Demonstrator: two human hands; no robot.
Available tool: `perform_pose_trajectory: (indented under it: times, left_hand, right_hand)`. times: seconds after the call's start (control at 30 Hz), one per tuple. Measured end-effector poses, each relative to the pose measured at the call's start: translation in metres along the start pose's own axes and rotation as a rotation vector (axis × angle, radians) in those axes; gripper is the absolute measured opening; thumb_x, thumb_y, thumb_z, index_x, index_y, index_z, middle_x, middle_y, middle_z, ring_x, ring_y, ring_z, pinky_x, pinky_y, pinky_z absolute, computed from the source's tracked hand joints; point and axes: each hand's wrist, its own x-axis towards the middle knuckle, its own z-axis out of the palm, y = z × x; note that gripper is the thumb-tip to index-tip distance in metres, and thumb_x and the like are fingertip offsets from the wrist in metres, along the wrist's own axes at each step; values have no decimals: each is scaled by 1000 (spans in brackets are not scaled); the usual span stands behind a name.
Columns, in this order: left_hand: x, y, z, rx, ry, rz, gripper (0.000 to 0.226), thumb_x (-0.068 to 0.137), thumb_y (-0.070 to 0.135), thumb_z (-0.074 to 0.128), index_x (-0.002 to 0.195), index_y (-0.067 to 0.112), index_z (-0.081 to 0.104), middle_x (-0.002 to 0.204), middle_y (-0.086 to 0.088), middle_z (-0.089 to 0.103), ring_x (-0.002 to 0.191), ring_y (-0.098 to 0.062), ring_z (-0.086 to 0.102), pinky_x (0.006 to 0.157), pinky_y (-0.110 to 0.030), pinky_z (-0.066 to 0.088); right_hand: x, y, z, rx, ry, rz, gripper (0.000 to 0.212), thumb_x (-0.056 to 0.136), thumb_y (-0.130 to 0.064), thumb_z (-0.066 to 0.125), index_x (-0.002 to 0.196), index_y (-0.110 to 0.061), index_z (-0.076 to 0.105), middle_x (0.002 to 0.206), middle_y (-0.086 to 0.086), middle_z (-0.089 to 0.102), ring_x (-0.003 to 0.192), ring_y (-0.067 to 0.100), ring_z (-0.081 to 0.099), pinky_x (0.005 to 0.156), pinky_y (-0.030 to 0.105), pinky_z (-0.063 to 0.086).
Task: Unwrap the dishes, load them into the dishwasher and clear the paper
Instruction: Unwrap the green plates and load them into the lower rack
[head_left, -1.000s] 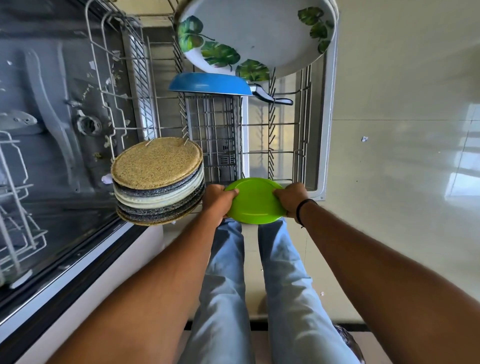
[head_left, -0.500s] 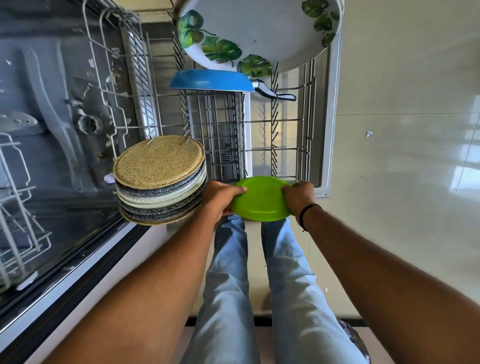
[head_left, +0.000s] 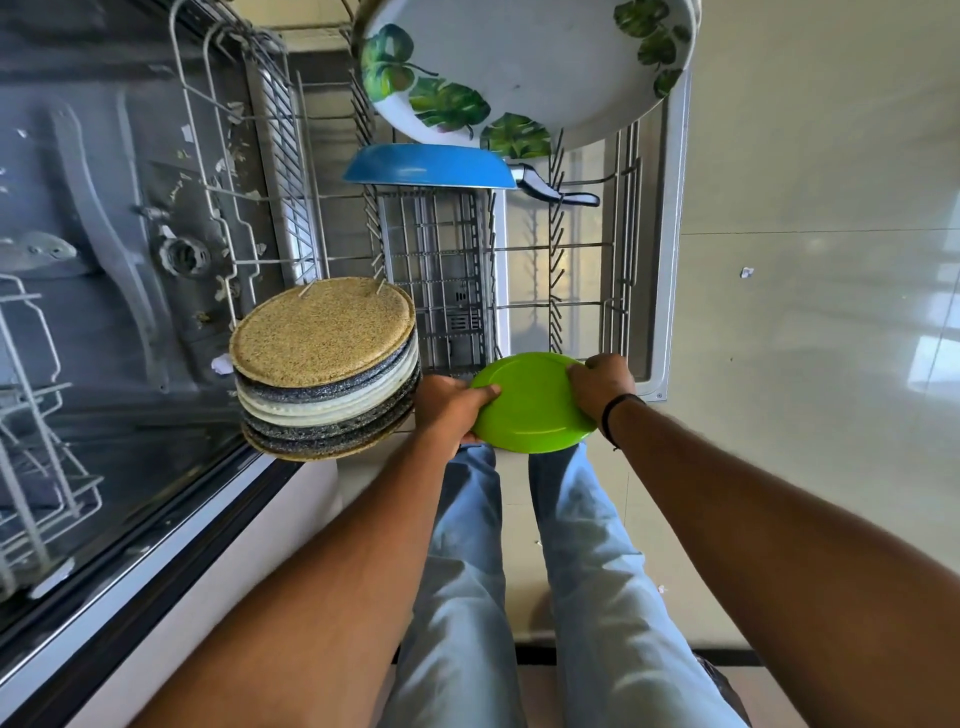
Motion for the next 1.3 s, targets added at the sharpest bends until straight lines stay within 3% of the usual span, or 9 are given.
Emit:
perform_pose_trajectory:
  times: [0.2,0.33,0.4,0.57,0.73,0.9,1.07,1.17,1.3]
  left_hand:
    - [1,-4,1,-71,-43,-93,26,81,16,84,95,6,64,105,-19,71,86,-31,70,67,-46,62]
    - [-6,5,-11,-151,-176,-187,39,83,16,81,112,2,59,102,-13,69,80,-23,67,59,-32,58]
    - [-10,11,-16,-137,-220,-136,30,83,14,80,106,7,61,96,-9,70,78,-21,67,59,-31,58]
    - [-6,31,-19,-111,-195,100,38,71,-1,84,97,18,63,102,-7,74,101,-32,69,89,-53,58]
    - [-1,52,-16,-56,-140,263,45,63,-10,85,92,17,64,94,-1,70,95,-25,65,85,-39,57]
    - [10,51,-13,57,-51,394,38,68,-12,81,83,21,71,107,2,72,105,-21,66,86,-48,60]
    - [15,42,-2,242,153,580,44,78,-14,71,67,23,50,117,-11,70,105,-23,64,84,-43,59]
    - [25,41,2,389,162,579,30,81,-7,72,78,19,57,102,-13,66,91,-26,64,66,-34,53]
    - [32,45,13,420,63,539,31,86,-6,67,101,19,60,118,-12,57,91,-18,62,58,-14,43]
  right_hand:
    - [-1,-1,-1,-17,-37,-8,29,97,-21,58,118,-4,68,114,18,66,107,35,60,91,34,46]
    - [-12,-3,-7,36,19,17,14,88,-20,57,78,-10,60,78,9,56,78,29,52,72,31,42]
    - [-22,-4,-11,99,72,-10,21,87,-25,57,70,-13,54,70,5,49,73,28,46,66,32,37]
    - [-37,-13,-13,324,252,-125,37,99,-42,49,103,-5,56,95,9,58,92,30,53,76,34,35]
    - [-40,-29,-6,443,380,-295,70,80,-80,30,88,-12,43,93,10,53,86,26,49,76,34,36]
    - [-37,-40,-6,367,314,-430,40,98,-56,47,78,-20,44,93,10,52,72,13,45,67,25,35]
    - [-30,-47,-1,279,152,-365,17,95,-26,41,88,-13,50,82,4,51,67,13,43,59,28,34]
    - [-20,-57,-2,320,99,-255,15,96,-15,38,98,-12,53,75,-1,50,69,18,49,63,32,43]
    - [9,-69,-14,381,16,-74,24,97,-13,36,113,-5,52,101,14,59,89,35,65,75,49,62]
